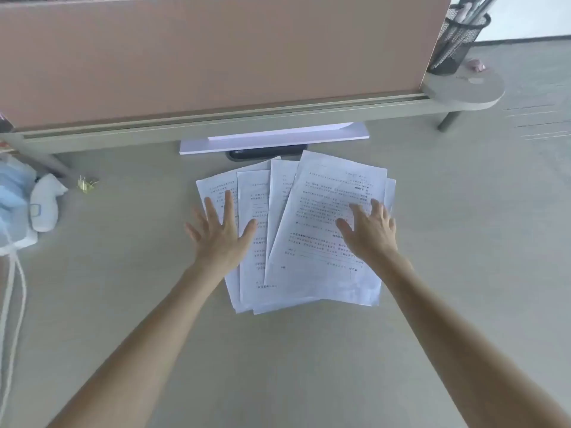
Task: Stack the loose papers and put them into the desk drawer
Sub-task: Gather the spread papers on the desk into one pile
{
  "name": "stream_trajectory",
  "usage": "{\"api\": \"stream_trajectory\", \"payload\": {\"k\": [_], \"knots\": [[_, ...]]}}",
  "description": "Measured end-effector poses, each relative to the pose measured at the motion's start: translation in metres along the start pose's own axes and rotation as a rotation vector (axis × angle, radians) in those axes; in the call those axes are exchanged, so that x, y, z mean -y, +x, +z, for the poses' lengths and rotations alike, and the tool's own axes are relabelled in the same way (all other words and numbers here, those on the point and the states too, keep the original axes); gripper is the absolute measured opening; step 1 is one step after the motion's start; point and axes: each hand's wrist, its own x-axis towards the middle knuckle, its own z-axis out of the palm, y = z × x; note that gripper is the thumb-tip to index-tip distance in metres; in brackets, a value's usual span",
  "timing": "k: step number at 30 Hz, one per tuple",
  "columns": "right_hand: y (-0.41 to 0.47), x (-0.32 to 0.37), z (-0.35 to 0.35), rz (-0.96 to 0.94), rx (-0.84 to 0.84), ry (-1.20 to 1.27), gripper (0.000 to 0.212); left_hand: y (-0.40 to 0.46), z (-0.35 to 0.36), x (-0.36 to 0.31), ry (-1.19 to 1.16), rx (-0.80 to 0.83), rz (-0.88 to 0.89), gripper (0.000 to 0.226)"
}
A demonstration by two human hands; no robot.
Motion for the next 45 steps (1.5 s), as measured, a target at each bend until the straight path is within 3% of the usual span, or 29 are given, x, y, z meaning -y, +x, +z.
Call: {"api": "stream_trajectory", "payload": {"k": [4,10,16,19,22,28,34,40,43,45], "knots": [[0.017,-0.015,0.034,0.102,-0.15,-0.012,0.061,0.012,0.028,0.008,0.027,-0.074,0.01,0.078],[0.019,-0.021,0.075,0.013,-0.288,-0.082,0.069,0.012,0.056,0.012,0.178,-0.161,0.067,0.073],[0.006,-0.02,0.071,-0.078,-0.246,0.067,0.071,-0.002,0.059,0.026,0.149,-0.157,0.166,0.071],[0.0,-0.032,0.063,-0.032,-0.274,0.167,0.071,-0.01,0.059,0.029,0.126,-0.209,0.128,0.068],[-0.001,-0.036,0.063,-0.046,-0.273,0.09,0.071,-0.009,0.061,0.029,0.091,-0.246,0.064,0.072],[0.014,-0.028,0.069,-0.165,-0.282,0.001,0.076,0.013,0.068,0.023,0.096,-0.249,0.101,0.076],[0.021,-0.014,0.058,-0.278,-0.217,0.189,0.064,0.023,0.062,0.016,-0.013,-0.272,0.219,0.078],[0.028,-0.003,0.053,-0.317,-0.192,0.347,0.062,0.026,0.061,0.011,-0.129,-0.252,0.211,0.093],[0.03,-0.01,0.062,-0.234,-0.329,0.352,0.059,0.016,0.061,0.012,-0.244,-0.275,0.183,0.075],[0.032,-0.012,0.067,-0.19,-0.448,0.295,0.038,0.011,0.062,0.011,-0.24,-0.293,0.171,0.07]]}}
